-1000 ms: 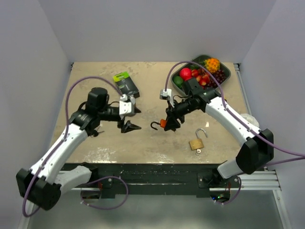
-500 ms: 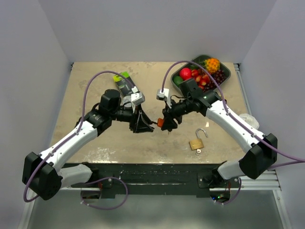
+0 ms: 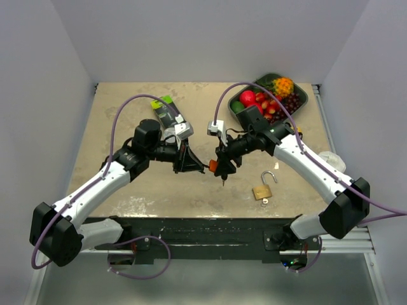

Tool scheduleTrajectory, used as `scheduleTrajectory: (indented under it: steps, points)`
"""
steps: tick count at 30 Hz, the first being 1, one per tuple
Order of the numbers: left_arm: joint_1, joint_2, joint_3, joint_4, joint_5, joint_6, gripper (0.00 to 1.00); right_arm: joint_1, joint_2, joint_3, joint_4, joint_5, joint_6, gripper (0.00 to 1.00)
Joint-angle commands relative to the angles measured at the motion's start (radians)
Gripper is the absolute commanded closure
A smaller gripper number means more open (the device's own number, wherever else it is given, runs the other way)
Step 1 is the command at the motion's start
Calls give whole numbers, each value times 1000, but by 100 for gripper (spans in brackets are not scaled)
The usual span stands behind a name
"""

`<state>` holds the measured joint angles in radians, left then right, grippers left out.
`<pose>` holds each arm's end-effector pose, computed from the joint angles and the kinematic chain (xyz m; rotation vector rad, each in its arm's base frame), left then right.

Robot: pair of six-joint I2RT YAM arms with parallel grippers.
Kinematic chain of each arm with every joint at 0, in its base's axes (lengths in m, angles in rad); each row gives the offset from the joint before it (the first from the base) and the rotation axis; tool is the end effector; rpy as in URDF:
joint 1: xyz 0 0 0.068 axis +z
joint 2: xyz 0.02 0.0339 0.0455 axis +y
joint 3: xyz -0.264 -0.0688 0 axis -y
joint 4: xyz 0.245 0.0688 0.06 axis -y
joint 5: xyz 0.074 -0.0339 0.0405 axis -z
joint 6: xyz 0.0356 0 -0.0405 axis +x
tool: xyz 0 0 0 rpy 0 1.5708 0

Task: Lock with the key
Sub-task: Pick up the lock from the center of the board, then lock the lock.

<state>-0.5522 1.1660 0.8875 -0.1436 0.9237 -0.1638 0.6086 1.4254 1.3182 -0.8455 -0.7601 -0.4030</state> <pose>0.2023 -0.1580 0.3074 1.0034 1.8115 -1.3659 0.2236 0.1857 0.3268 -1.4397 1.9636 1.0389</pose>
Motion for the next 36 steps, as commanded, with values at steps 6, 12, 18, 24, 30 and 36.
scheduleTrajectory:
  steps: [6,12,18,24,30,36]
  points:
    - [76,-15,-25,103,130,-126,100,-9,-2,102,39,-127,73,24]
    - [189,-46,-25,251,182,-275,100,-107,-28,93,55,-200,53,1]
    - [189,-86,-102,510,164,-506,100,-109,-92,-13,245,-258,114,2]
    - [187,-109,-94,536,150,-545,100,-84,-115,-70,450,-285,201,7]
    - [186,-124,-101,561,132,-583,100,-44,-129,-73,479,-278,194,16]
    - [186,-129,-107,588,127,-614,100,-26,-118,-70,467,-266,187,34]
